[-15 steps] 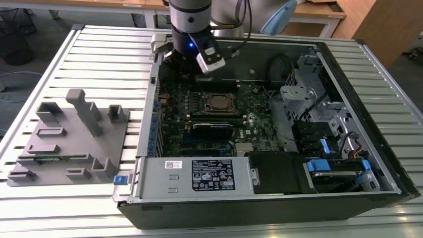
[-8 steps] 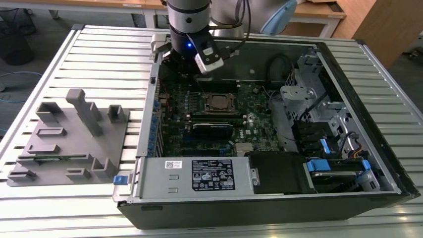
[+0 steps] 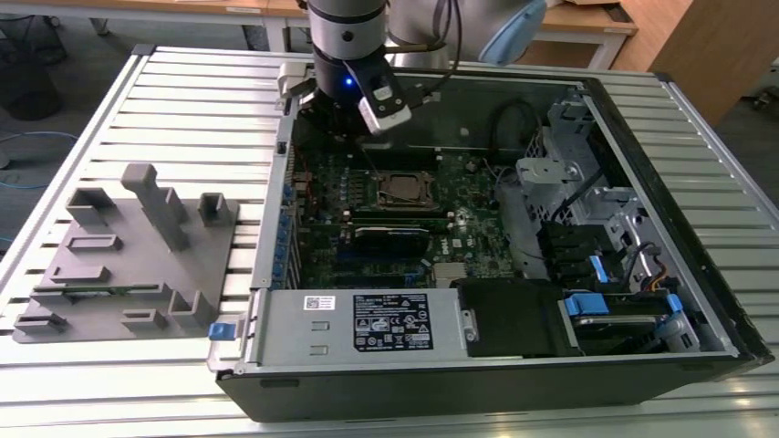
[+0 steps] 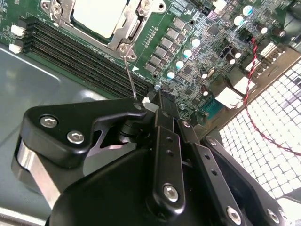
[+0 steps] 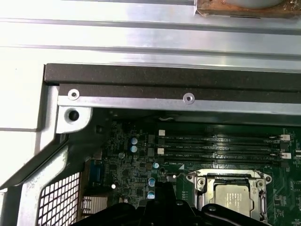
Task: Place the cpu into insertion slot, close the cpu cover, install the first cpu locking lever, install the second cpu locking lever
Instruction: 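Install the first cpu locking lever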
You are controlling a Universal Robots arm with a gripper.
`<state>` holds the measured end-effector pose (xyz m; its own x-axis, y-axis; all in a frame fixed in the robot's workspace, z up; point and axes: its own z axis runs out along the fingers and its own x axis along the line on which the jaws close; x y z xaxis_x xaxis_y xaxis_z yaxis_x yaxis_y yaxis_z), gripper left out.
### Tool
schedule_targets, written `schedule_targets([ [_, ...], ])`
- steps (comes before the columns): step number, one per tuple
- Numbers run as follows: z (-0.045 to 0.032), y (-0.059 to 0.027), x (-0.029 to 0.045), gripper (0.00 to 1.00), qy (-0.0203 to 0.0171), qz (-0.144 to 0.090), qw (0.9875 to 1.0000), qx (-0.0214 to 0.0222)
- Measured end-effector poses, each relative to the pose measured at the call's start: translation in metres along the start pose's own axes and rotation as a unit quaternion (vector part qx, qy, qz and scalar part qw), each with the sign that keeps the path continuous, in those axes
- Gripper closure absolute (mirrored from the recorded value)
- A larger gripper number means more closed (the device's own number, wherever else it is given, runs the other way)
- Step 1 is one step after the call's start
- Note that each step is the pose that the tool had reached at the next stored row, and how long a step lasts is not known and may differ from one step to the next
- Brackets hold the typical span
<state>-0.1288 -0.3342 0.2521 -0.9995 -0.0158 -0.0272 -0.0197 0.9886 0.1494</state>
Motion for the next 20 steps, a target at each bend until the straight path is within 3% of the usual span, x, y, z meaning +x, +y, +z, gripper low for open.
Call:
schedule_targets([
  [16,0.0054,0.0083,0.0006,0.9,0.0,0.0,1.0,0.0],
  [20,0.0056,0.0083,-0.0026,0.9,0.0001,0.0,1.0,0.0],
])
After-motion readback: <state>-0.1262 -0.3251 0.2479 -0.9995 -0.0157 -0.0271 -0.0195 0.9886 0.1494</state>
